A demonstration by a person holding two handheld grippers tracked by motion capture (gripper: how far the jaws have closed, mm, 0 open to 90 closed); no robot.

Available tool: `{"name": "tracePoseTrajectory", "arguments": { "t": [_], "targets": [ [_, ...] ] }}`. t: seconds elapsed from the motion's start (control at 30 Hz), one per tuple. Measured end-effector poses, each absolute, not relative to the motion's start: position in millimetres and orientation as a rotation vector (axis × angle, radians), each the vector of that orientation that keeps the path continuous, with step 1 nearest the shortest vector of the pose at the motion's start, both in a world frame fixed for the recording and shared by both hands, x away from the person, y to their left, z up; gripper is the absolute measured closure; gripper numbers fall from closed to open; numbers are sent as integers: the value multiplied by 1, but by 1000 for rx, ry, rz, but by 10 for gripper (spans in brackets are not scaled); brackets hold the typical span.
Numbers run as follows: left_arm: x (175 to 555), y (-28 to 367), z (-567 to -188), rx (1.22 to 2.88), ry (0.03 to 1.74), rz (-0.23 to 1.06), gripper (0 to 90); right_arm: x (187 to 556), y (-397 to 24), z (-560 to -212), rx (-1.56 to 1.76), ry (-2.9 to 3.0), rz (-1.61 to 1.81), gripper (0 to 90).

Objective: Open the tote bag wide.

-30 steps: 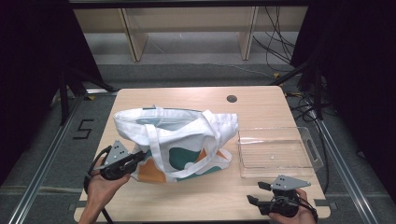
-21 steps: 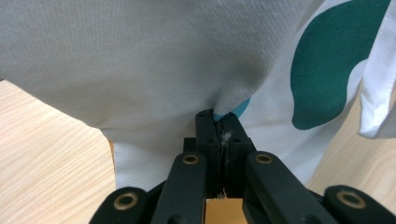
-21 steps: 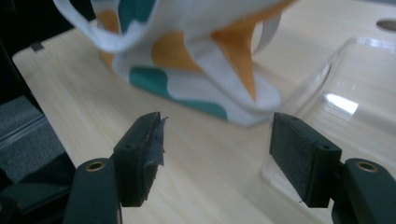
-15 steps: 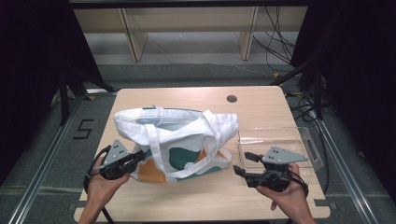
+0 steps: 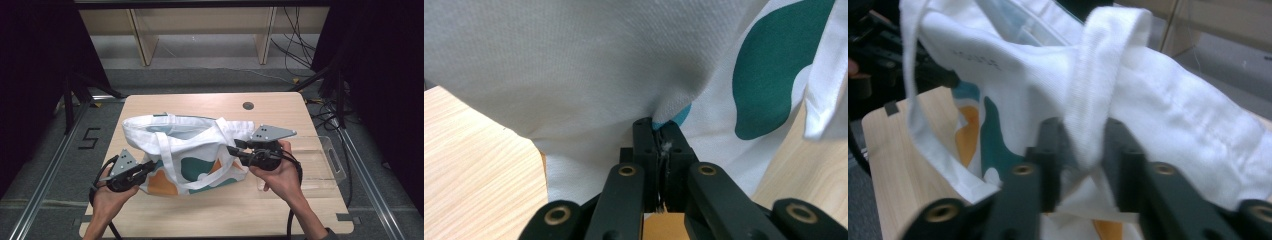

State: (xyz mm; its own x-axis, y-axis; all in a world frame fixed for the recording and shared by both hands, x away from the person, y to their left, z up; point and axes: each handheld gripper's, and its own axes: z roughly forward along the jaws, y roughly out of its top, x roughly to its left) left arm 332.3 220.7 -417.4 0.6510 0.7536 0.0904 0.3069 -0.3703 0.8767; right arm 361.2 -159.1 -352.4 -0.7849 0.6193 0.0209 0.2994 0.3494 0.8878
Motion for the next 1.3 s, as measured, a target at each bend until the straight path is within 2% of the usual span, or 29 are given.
{"name": "tracePoseTrajectory", "arguments": {
  "t": [0.03, 0.1, 0.33, 0.47, 0.6, 0.87, 0.93, 0.97, 1.03, 1.07, 1.1, 1.13, 1.3],
  "targets": [
    [333, 221, -417, 1952, 832, 613, 875, 360, -158, -349, 760, 2316, 1421, 807],
    [333, 220, -418, 1943, 849, 604, 875, 351, -159, -339, 693, 2286, 1473, 822],
    [337, 216, -418, 1938, 869, 625, 873, 302, -162, -273, 445, 2122, 1594, 834],
    [341, 217, -419, 1904, 903, 603, 870, 290, -170, -264, 422, 2099, 1622, 834],
    [345, 217, -424, 1895, 913, 596, 871, 283, -173, -285, 447, 2180, 1629, 834],
    [350, 215, -430, 1895, 911, 598, 871, 275, -182, -355, 581, 2384, 1518, 834],
    [350, 213, -431, 1884, 935, 586, 871, 279, -181, -369, 563, 2410, 1497, 834],
    [354, 216, -430, 1927, 872, 628, 871, 280, -181, -374, 571, 2437, 1479, 834],
    [352, 213, -432, 1884, 925, 593, 871, 284, -181, -386, 591, 2478, 1445, 834],
    [355, 215, -431, 1926, 879, 626, 872, 286, -180, -391, 612, 2484, 1439, 834],
    [354, 211, -434, 1878, 928, 586, 872, 287, -180, -397, 644, 2504, 1416, 834],
    [356, 214, -433, 1924, 884, 620, 872, 291, -180, -402, 624, 2519, 1398, 834],
    [355, 211, -437, 1908, 915, 587, 868, 302, -178, -426, 688, 2560, 1319, 834]
  ]
}}
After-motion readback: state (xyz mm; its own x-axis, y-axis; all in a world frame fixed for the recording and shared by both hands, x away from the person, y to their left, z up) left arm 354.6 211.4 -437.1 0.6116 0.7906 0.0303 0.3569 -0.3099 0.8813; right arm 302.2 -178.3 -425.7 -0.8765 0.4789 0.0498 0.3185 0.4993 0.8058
